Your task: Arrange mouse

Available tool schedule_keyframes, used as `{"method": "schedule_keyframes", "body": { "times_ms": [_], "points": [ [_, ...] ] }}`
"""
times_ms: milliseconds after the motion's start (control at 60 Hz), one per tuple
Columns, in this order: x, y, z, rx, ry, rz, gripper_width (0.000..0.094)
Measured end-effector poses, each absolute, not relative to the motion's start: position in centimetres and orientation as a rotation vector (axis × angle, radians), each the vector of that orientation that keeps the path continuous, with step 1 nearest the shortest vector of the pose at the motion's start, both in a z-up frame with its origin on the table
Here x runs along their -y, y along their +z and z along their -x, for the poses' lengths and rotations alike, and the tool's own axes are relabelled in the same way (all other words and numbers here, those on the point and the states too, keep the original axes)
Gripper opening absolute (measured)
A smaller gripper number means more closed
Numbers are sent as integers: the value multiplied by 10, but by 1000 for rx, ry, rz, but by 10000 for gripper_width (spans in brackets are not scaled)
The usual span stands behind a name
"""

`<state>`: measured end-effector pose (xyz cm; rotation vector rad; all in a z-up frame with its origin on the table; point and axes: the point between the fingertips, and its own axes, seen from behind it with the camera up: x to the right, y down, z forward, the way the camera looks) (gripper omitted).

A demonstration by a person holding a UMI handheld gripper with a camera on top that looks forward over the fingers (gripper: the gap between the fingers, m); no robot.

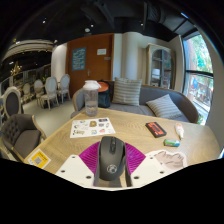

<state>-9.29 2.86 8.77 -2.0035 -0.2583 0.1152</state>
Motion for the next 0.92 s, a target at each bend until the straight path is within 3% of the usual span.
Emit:
{"method": "schedule_keyframes", "body": {
  "times_ms": [83, 150, 350, 400, 550, 683, 917],
  "points": [
    [-29, 114, 25, 185, 10, 1957, 368],
    [-29, 111, -33, 135, -110, 1970, 367],
    [-12, 9, -117, 60, -198, 2161, 365],
    [-7, -1, -123, 46, -185, 2185, 366],
    [-3, -6, -125, 49, -128, 2191, 510],
    [18, 8, -121, 75, -42, 2151, 866],
    [104, 23, -119, 56, 98, 2066, 849]
  ]
}}
